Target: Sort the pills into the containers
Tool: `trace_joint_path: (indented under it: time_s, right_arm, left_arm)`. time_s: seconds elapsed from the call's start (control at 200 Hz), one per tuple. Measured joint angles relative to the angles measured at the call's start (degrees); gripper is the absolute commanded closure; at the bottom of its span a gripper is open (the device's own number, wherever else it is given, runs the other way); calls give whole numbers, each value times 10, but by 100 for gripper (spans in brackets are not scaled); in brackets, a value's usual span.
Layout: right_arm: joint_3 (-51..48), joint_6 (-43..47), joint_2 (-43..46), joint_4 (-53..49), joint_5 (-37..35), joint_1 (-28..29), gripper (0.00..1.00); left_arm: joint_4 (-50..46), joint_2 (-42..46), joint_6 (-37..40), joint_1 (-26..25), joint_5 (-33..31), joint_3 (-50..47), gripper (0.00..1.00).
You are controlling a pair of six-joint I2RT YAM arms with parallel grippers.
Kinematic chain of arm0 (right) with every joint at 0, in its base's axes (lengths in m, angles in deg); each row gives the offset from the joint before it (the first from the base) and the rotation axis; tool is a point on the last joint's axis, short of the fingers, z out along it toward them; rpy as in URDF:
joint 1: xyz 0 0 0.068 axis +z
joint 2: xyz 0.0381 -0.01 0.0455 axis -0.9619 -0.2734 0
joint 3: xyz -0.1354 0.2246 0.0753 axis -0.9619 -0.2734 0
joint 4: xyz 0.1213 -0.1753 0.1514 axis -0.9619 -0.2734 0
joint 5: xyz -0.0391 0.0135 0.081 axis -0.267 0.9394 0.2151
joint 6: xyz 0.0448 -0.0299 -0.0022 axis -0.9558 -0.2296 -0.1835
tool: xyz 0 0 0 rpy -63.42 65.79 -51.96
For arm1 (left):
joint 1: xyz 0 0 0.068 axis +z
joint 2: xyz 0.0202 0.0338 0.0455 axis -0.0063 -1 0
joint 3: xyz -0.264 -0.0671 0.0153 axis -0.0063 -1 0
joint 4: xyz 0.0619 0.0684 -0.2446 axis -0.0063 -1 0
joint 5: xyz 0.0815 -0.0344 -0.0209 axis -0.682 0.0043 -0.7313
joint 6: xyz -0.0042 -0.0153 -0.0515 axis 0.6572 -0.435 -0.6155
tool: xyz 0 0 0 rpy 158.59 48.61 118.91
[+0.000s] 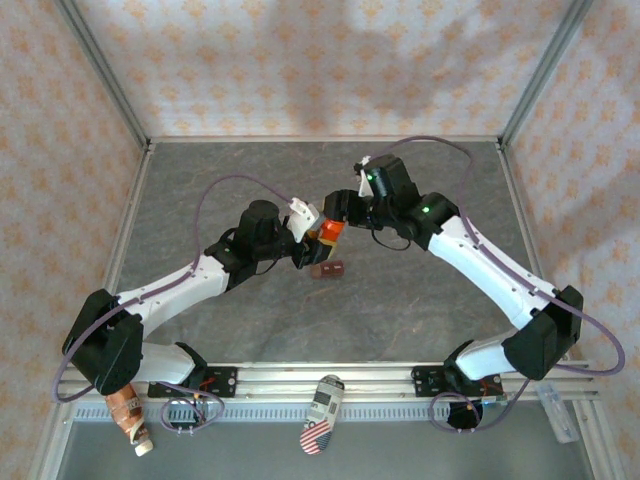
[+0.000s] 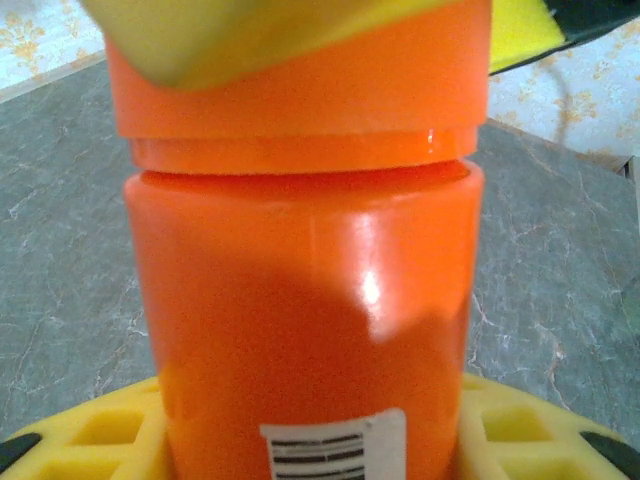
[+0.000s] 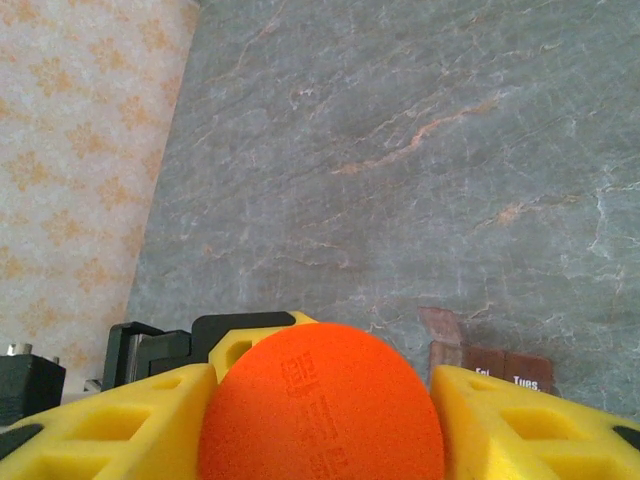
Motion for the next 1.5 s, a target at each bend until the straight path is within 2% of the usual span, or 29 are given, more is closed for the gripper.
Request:
trace_joint_path:
  time_s: [0.095,0.32,0.475,0.691,0.806,0.911,0.976,1.031,1.096,1.276,1.501]
  right_arm:
    - [-2,3,0,0,5,0,42]
    - [-3,13,0,1,6,0,52]
    - [-14,38,3,15,21,-10,54]
    - [-76,170,47,66,130,-52,52]
    - [-98,211,61,87,199,-81,52]
    - [-104,224,62,100,231,-91,46]
    - [-108,223,63,106,239,-93,32]
    - [-112,206,65,107,237,-95,22]
    - [-120,181,73,107,229,-98,19]
    - [-120,80,107,104,187,-99,19]
    - [-95,-38,112,57,80,-84,20]
  left_arm:
    - [2,0,0,0,0,0,100]
    - [2,0,0,0,0,0,100]
    - [2,0,-3,0,0,0,100]
    - [6,0,-5,-3,30,0,100]
    - [19,0,-18,-5,50,-1,100]
    - [29,0,-33,-5,61,-3,100]
    - [34,0,-39,-5,63,-5,100]
    - [37,0,-43,-3,60,-5,100]
    - [40,3,-44,0,57,-5,100]
    - [42,10,-40,2,44,-5,100]
    - [34,10,-18,2,29,-5,100]
